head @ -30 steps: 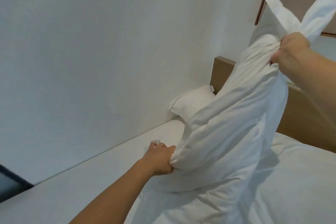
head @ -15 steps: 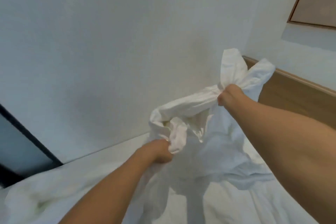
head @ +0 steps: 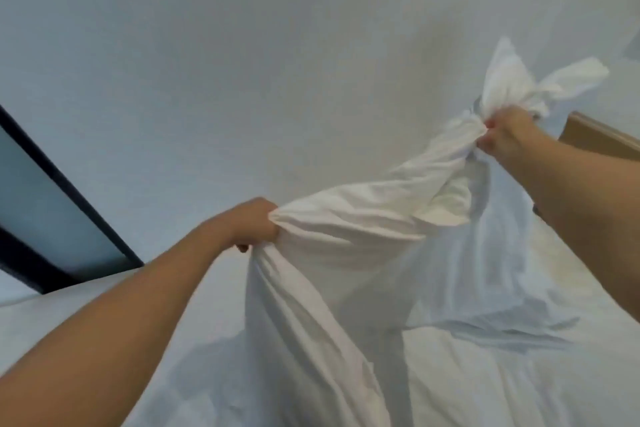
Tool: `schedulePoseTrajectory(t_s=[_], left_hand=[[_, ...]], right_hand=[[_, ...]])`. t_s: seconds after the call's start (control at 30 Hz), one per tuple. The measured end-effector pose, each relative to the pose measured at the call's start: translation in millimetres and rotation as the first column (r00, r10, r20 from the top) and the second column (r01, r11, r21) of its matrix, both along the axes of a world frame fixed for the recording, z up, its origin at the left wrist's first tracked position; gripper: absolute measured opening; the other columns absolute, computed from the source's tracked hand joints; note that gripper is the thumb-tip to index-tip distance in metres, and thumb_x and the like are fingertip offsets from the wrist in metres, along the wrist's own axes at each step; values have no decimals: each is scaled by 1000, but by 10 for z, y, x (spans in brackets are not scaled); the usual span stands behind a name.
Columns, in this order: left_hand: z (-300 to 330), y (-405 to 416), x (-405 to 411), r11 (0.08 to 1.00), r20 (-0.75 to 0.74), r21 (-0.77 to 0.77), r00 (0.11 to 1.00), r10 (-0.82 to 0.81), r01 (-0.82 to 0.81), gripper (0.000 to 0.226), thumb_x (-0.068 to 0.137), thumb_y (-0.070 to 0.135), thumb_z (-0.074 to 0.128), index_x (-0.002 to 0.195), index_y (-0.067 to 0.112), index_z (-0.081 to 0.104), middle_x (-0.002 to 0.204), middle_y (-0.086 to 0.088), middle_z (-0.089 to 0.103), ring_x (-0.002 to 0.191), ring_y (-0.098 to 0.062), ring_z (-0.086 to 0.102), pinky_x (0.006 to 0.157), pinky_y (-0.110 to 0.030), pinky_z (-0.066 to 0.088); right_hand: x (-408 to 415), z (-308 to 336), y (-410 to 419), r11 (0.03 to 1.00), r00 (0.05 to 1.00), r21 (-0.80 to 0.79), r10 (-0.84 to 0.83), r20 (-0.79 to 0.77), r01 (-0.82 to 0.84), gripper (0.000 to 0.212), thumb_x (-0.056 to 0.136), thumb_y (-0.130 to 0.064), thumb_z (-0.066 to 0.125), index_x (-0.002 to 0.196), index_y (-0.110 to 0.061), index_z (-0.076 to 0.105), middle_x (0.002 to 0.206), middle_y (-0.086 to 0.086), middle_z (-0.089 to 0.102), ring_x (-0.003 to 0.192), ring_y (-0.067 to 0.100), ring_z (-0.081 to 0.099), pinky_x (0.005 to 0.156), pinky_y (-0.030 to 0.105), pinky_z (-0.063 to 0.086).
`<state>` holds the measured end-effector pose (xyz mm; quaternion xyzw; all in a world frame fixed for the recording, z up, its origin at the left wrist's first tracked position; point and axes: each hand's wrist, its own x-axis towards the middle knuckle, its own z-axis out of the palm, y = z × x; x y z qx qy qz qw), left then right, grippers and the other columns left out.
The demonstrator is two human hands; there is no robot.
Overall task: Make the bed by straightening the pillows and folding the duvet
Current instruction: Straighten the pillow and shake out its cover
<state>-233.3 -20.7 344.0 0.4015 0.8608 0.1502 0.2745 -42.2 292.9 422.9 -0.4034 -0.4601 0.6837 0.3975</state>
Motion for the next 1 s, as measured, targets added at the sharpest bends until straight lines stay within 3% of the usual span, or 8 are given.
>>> schedulePoseTrajectory(t_s=[0.07, 0.13, 0.2, 0.3, 0.43, 0.57, 0.73, 1.0], left_hand=[[242, -148, -599, 982, -240, 63, 953, 187, -177, 15, 71, 11, 61, 83, 6, 67, 87, -19, 69, 70, -31, 66, 56, -34, 54], [571, -327, -1107, 947, -486, 120, 814, 319, -299, 23, 80, 17, 60, 102, 10, 63, 105, -18, 65, 91, -35, 63, 75, -38, 51], [689, -355, -1240, 943, -694, 67, 664, 278, -325, 27, 84, 22, 55, 110, 13, 52, 108, -15, 57, 95, -35, 56, 78, -39, 45], [388, -202, -1138, 936, -838, 146, 462, 289, -320, 42, 82, 14, 55, 121, 7, 44, 114, -22, 47, 102, -39, 48, 83, -43, 38], [-572, 113, -589, 985, -720, 37, 679, 145, -170, 46, 76, 14, 55, 120, 12, 44, 118, -15, 44, 105, -36, 47, 83, -42, 39], [-1740, 222, 69, 959, -264, -282, 960, -99, 22, 36, 83, 17, 44, 119, 20, 45, 125, -9, 41, 114, -30, 43, 95, -41, 38], [-2964, -23, 632, 844, 68, -519, 991, -119, 137, 46, 91, 27, 39, 137, 22, 37, 141, -9, 34, 127, -30, 37, 104, -42, 33], [-4407, 96, 1016, 890, 40, -447, 996, -78, 87, 68, 90, 64, 38, 138, 17, 32, 136, -9, 49, 121, -30, 50, 97, -40, 41]], right_hand=[[-206, 217, 369, 991, 953, -131, -38, -301, -2, 69, 60, 19, 33, 126, 7, 52, 70, 13, 68, 59, 19, 60, 69, 25, 58], [-635, 277, 725, 992, 947, -106, -104, -303, 75, 91, 41, 12, 35, 130, 2, 51, 80, 14, 58, 73, 30, 60, 75, 44, 57], [-901, 410, 526, 1000, 976, -25, 10, -219, -16, 69, 65, 17, 39, 129, -7, 52, 107, 17, 63, 94, 36, 65, 78, 57, 55], [-1078, 265, -2, 915, 908, 28, 395, 142, -402, 50, 94, -29, 52, 142, -23, 38, 131, 1, 50, 118, 21, 52, 104, 58, 36], [-1026, -763, -316, 831, 720, 95, 411, 559, -548, 68, 95, -31, 54, 152, -18, 20, 153, 2, 30, 136, 22, 35, 112, 35, 21], [-360, -2217, -686, 779, 480, -4, 389, 786, -627, 62, 99, -27, 47, 153, -13, 19, 160, 6, 13, 145, 23, 19, 116, 37, 21], [488, -3553, -1145, 738, 163, -188, 376, 912, -648, 62, 99, -35, 40, 153, -23, 12, 162, -2, 6, 147, 23, 16, 117, 52, 11], [1141, -5137, -1616, 878, -9, -336, 354, 935, -341, 66, 91, -52, 46, 139, -9, 31, 138, 13, 43, 123, 33, 46, 96, 40, 40]])
